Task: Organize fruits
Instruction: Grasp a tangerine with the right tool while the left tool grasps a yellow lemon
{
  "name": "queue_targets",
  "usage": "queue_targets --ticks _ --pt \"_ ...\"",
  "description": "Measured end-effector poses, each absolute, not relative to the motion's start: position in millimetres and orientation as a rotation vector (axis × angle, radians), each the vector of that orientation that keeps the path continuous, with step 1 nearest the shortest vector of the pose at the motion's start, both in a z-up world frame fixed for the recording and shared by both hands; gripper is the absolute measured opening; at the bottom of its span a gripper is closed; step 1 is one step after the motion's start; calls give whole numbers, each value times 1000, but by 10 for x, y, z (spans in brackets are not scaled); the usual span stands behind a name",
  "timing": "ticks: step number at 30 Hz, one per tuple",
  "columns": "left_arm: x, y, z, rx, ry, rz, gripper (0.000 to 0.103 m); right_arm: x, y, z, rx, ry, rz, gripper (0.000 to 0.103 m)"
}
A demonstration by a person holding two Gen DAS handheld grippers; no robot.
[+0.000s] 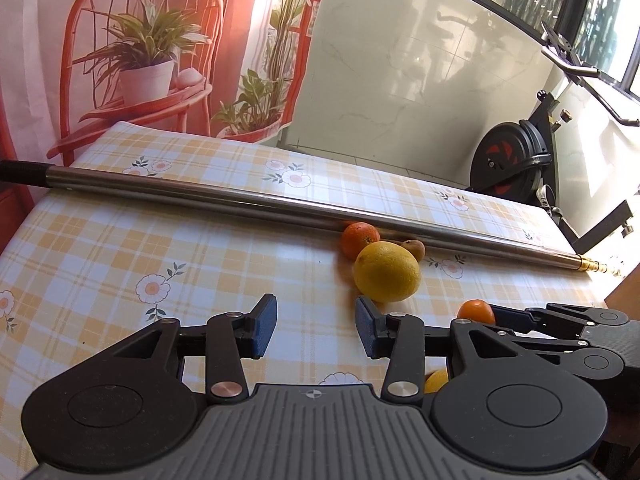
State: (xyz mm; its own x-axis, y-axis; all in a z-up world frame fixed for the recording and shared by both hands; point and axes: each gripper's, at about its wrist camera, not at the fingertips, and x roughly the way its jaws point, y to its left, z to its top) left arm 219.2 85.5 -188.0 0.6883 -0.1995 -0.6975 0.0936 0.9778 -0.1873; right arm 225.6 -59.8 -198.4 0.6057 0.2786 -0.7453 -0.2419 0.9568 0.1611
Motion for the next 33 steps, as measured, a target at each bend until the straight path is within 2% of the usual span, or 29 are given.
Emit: queue_targets --ticks 2,10,33 --pt "2292 783 -1934 -159 817 -191 54 2149 -657 -1950 -7 819 269 32" --pt "2673 516 -2072 -270 849 -258 60 1927 -987 -1960 27 778 201 32" --pt "3099 445 -2386 -399 951 -188 61 1718 -1427 -2135 176 771 130 32"
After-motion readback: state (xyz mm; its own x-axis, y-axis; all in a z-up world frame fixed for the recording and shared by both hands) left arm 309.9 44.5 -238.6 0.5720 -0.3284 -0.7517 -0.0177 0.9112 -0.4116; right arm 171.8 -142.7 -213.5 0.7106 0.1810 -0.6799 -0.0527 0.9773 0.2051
